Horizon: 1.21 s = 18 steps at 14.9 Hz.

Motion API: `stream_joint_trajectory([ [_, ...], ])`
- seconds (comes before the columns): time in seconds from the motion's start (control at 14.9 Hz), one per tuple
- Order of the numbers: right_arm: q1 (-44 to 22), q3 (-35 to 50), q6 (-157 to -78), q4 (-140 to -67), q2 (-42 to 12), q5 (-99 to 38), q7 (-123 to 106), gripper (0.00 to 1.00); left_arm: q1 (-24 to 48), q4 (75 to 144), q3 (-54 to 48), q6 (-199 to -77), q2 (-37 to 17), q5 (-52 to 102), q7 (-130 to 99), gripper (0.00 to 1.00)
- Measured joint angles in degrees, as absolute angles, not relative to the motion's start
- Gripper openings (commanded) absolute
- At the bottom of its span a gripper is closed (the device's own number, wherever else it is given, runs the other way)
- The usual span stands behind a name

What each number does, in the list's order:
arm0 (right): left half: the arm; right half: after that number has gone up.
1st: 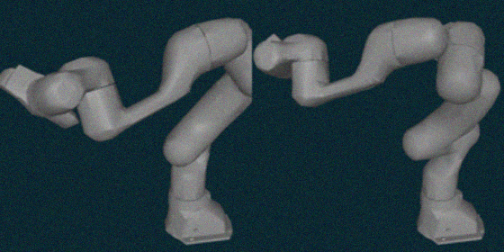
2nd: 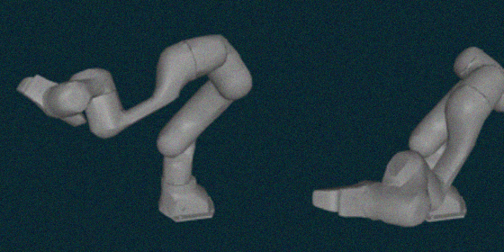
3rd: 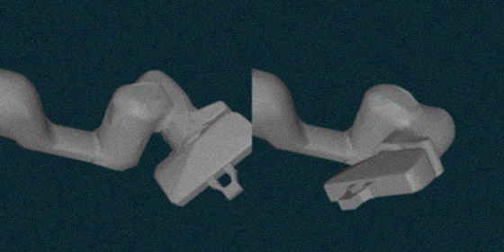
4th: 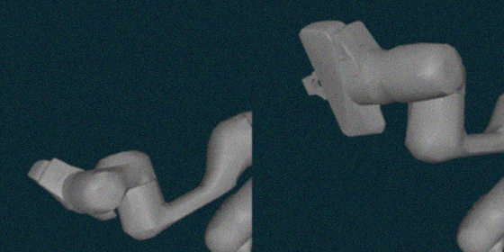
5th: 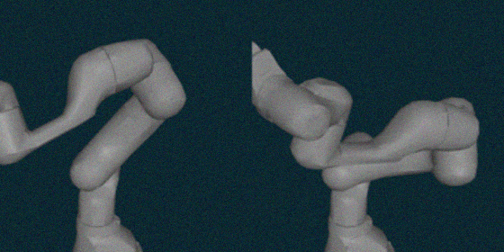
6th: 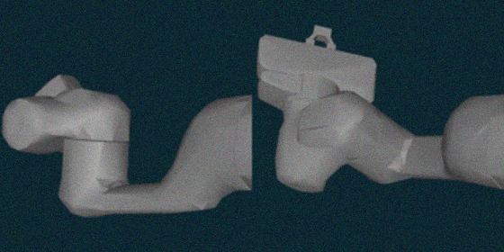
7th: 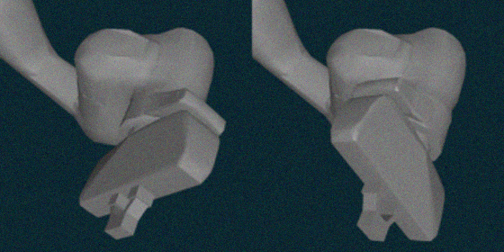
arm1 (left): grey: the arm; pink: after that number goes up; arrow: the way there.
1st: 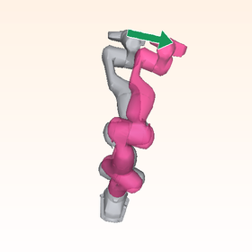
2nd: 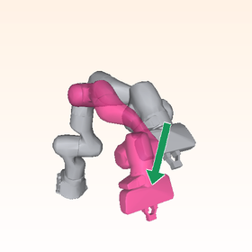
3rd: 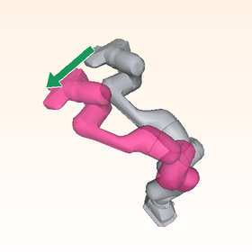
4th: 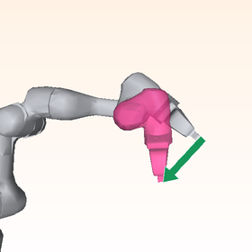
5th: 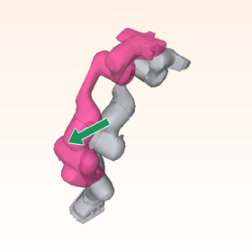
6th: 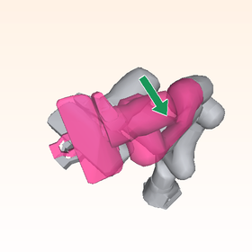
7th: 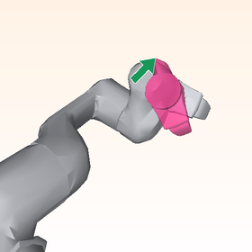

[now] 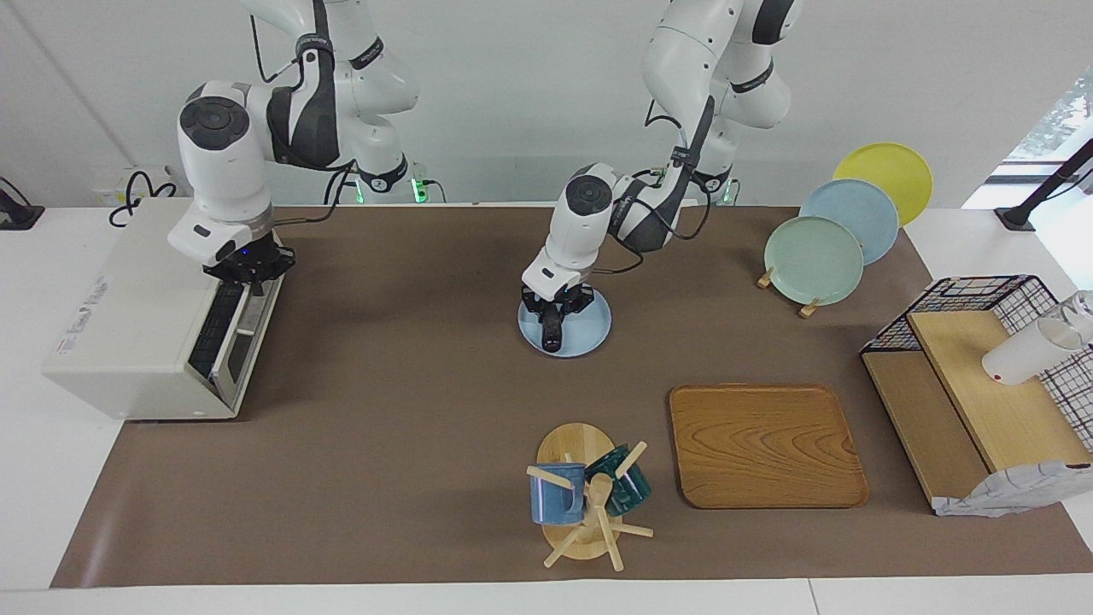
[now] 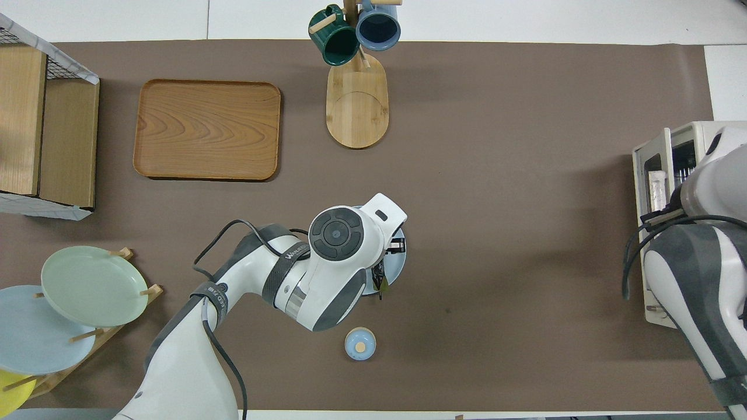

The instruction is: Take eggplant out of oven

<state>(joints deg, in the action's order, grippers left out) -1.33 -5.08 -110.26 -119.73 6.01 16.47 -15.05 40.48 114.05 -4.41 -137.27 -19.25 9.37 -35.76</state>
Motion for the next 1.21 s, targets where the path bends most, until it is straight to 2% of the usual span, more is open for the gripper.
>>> stream_joint_trajectory([
  [0.27,0.49,-5.36,-103.8,-116.65,9.56,11.09,-19.88,0.0,40.31,113.85,-4.2,-136.73,-19.22,9.37,-35.55,0.0],
  [0.54,-0.71,-4.44,-103.76,-115.19,9.96,6.42,-18.51,0.0,37.32,113.19,-3.48,-132.94,-17.29,9.37,-33.42,0.0],
  [0.81,-4.81,-3.75,-110.07,-119.09,8.45,5.7,-7.57,0.0,29.56,111.13,-3.15,-125.94,-13.75,9.37,-27.49,0.0],
  [1.21,0.91,-4.37,-112.13,-122.31,7.28,5.78,-9.16,0.0,15.38,108.16,-2.85,-124.02,-14.21,9.37,-13.42,0.0],
])
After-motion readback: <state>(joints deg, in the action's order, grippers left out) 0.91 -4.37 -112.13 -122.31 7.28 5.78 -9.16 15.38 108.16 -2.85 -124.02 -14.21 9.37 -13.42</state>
